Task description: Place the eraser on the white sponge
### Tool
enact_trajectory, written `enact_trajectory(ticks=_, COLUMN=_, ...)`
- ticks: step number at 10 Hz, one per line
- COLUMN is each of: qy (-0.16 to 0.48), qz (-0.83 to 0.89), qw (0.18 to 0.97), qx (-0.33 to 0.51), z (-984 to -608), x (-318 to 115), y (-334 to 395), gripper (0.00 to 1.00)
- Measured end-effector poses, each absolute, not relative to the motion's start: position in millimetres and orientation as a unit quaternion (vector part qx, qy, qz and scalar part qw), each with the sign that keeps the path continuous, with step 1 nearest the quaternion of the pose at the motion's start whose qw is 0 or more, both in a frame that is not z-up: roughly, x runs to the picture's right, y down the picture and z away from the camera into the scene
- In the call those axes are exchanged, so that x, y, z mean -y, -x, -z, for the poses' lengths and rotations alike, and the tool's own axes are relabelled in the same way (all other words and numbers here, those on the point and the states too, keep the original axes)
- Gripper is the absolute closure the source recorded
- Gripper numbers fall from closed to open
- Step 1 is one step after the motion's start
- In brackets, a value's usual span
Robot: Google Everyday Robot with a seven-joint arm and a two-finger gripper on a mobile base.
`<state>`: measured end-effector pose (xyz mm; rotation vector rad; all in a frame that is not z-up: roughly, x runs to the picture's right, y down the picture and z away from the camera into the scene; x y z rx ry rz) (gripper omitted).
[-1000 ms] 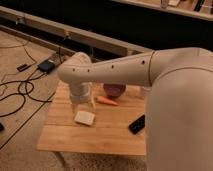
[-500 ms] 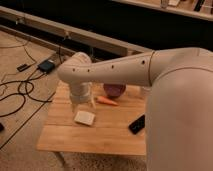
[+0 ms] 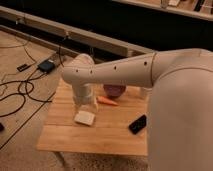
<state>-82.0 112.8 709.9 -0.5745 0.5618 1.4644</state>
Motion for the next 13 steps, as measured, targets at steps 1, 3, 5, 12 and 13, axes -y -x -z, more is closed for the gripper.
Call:
enact_trajectory(ticks=1, qy=0.245, qz=-0.668, qw=0.656, qx=-0.252, z=-712, x=-117, y=69, gripper=0.35)
enact_trajectory(ticks=3, qy=0.228, qz=-0.702, qw=0.628, qx=-0.248, z=-711, x=-127, y=52, gripper=0.35)
enact_trajectory(ticks=5, qy=0.211, qz=-0.742, qw=0.589, qx=-0.24, z=-711, x=-144, y=37, gripper=0.35)
enact_trajectory(ticks=12, qy=0.207, qz=-0.762, qw=0.563, qx=-0.244, z=-714, x=-153, y=40, gripper=0.35)
enact_trajectory(ticks=13, qy=0.207, qz=-0.762, qw=0.563, qx=-0.244, z=-714, x=-153, y=40, gripper=0.35)
